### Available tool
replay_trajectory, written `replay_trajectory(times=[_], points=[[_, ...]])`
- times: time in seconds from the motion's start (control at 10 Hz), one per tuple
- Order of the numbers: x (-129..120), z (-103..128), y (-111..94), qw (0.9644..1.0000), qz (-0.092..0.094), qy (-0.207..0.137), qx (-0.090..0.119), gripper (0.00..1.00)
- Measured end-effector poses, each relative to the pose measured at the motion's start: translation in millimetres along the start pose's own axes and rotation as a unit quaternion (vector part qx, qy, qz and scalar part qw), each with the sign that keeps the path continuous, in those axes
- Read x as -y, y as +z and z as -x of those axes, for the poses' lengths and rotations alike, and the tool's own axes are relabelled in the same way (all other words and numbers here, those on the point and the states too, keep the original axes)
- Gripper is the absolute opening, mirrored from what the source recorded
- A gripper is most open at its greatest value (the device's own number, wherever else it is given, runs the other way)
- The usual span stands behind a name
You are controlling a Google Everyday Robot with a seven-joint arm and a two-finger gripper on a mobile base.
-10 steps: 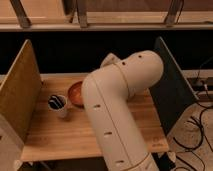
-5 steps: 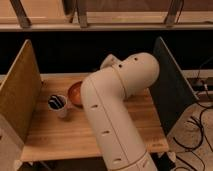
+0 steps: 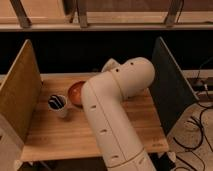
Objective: Drag the ceramic bowl in a circle
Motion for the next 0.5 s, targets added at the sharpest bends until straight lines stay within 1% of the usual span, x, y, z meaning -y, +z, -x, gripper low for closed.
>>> replay_trajectory(times=[0.1, 0.2, 0.4, 0.5], points=[[-3.9, 2.9, 2.4, 1.0, 0.005, 0.004, 0.006, 0.63], [-5.8, 2.3, 3.6, 0.9999, 0.009, 0.004, 0.009, 0.56], [-5.1, -1.1, 6.2, 0.9999, 0.011, 0.002, 0.012, 0.33], [-3.7, -2.1, 5.8, 0.9999, 0.011, 0.001, 0.012, 0.24]])
